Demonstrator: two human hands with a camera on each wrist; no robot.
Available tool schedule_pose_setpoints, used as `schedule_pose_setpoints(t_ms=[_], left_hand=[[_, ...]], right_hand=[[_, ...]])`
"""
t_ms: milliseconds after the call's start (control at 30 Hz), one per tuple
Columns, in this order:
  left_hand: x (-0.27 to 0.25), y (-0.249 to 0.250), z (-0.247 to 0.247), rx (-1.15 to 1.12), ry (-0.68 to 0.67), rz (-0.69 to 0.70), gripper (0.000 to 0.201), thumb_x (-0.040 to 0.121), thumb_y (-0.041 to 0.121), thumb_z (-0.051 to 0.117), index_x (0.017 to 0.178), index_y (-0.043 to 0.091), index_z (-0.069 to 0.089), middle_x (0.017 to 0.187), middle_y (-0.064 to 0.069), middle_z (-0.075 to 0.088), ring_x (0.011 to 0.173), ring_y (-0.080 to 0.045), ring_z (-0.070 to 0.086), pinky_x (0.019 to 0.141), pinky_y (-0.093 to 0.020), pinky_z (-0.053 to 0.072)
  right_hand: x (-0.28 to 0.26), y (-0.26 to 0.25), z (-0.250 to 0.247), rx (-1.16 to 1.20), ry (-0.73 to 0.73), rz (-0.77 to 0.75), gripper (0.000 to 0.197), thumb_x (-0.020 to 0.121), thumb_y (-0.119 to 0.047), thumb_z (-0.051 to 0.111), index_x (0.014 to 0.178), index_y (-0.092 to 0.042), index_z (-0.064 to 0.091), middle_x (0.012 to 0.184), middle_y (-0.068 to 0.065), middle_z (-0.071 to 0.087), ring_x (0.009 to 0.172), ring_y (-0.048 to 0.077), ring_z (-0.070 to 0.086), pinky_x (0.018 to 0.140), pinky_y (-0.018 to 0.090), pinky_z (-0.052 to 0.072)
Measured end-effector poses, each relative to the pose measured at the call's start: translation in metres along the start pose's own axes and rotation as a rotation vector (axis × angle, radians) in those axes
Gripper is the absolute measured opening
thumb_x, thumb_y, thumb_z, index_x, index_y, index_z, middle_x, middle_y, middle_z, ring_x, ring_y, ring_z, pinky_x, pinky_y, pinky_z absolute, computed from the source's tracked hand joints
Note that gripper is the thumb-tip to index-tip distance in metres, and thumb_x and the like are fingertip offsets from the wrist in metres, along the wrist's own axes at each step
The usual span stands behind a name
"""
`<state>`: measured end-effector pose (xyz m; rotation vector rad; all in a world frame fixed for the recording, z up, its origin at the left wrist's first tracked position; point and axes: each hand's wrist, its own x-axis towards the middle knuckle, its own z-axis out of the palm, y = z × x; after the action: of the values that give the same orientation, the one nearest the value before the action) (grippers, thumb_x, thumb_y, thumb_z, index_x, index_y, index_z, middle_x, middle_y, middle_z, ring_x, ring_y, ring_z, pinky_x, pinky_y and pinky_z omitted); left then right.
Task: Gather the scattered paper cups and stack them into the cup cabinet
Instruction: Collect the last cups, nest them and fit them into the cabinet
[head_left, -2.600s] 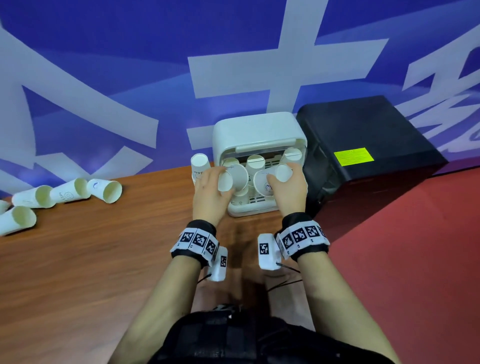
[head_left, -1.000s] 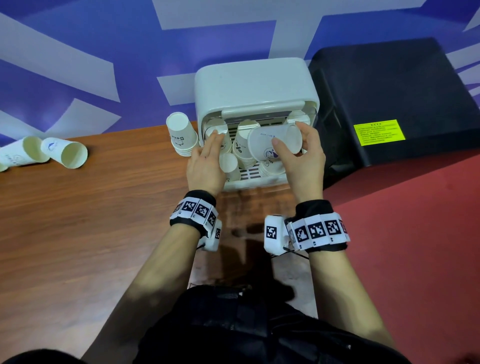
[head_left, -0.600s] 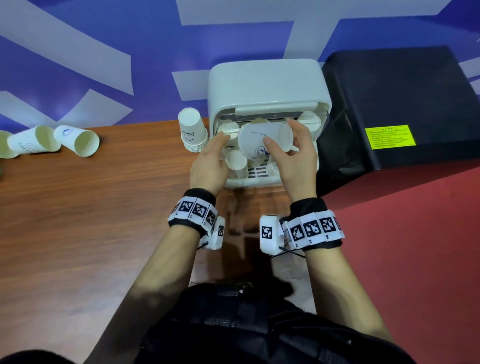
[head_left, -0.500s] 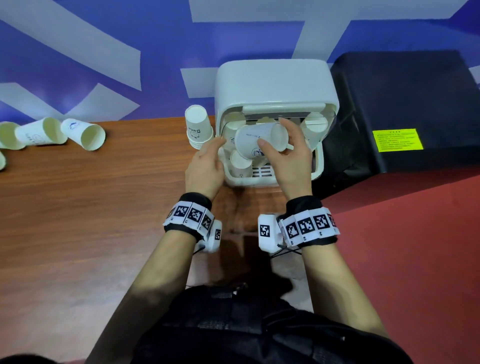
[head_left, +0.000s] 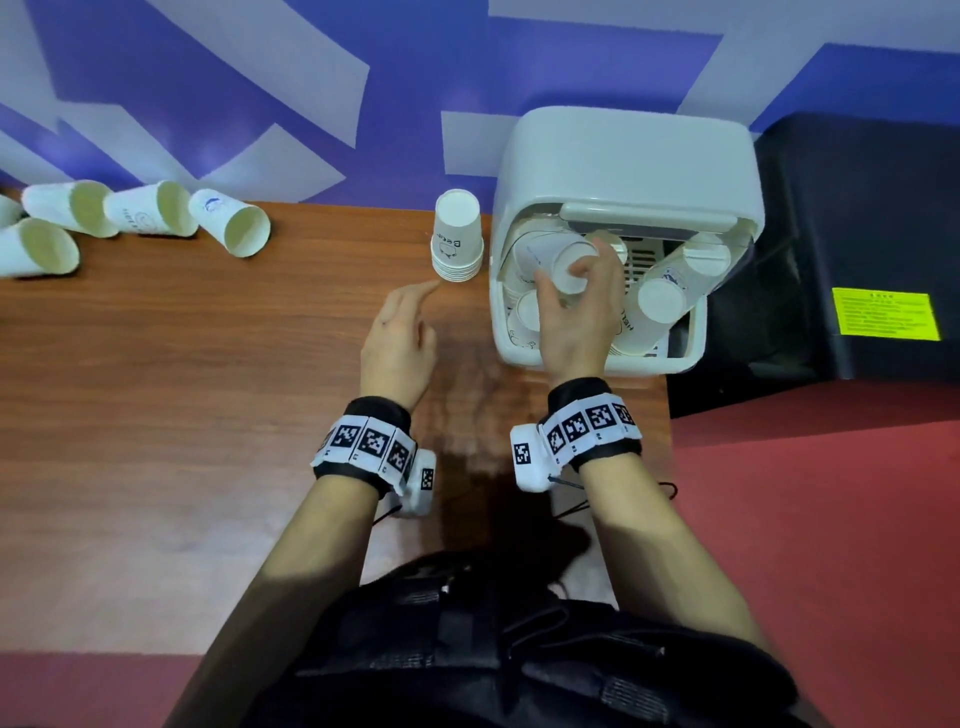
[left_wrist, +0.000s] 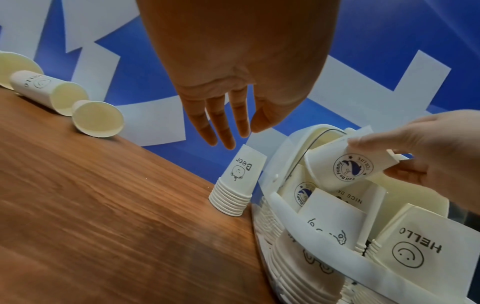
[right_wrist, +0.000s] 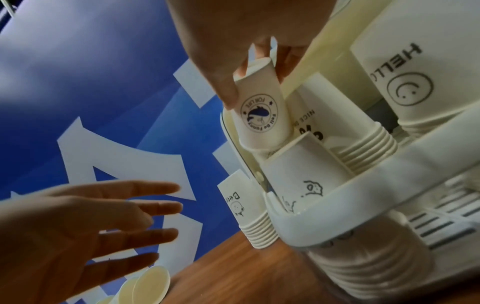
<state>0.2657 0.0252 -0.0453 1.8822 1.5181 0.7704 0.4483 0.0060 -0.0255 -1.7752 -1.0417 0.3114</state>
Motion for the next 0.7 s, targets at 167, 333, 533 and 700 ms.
schedule_pose_setpoints(t_ms=[167,333,533,700], left_hand=[[-0.002,-0.003,-0.002,-0.001,-0.011,0.010,0.055,0.082,-0.004,0.046,0.132,0.021,0.051,0.128,0.000,0.053,0.110,-0.018,0.056,0.090,-0.030,0.045],[-0.002,-0.010,-0.003,-0.009,-0.017,0.001,0.056,0.083,-0.004,0.045,0.132,0.021,0.051,0.128,0.001,0.053,0.109,-0.017,0.056,0.088,-0.031,0.046],[-0.001,-0.015,0.001,-0.036,-0.025,-0.004,0.055,0.082,-0.003,0.044,0.131,0.022,0.051,0.126,0.002,0.054,0.108,-0.015,0.056,0.087,-0.035,0.048],[0.001,-0.013,0.006,-0.042,-0.044,-0.031,0.055,0.083,-0.001,0.045,0.132,0.024,0.050,0.125,0.003,0.054,0.107,-0.014,0.055,0.090,-0.034,0.046]], right_hand=[[0.004,0.015,0.014,-0.010,0.015,-0.044,0.022,0.086,-0.016,0.066,0.101,-0.008,0.052,0.131,0.020,0.044,0.120,0.034,0.046,0.095,0.048,0.044],[0.009,0.018,0.018,-0.049,0.021,-0.114,0.025,0.090,-0.013,0.059,0.109,0.003,0.060,0.131,0.023,0.047,0.123,0.034,0.046,0.103,0.047,0.039],[0.010,0.018,0.019,-0.374,-0.006,-0.254,0.048,0.078,0.000,0.046,0.123,-0.006,0.061,0.139,0.012,0.052,0.135,0.038,0.037,0.112,0.062,0.018],[0.005,0.008,0.015,-0.580,-0.168,-0.169,0.072,0.072,-0.001,0.039,0.142,-0.018,0.043,0.154,-0.004,0.032,0.146,0.037,0.011,0.113,0.059,-0.006]])
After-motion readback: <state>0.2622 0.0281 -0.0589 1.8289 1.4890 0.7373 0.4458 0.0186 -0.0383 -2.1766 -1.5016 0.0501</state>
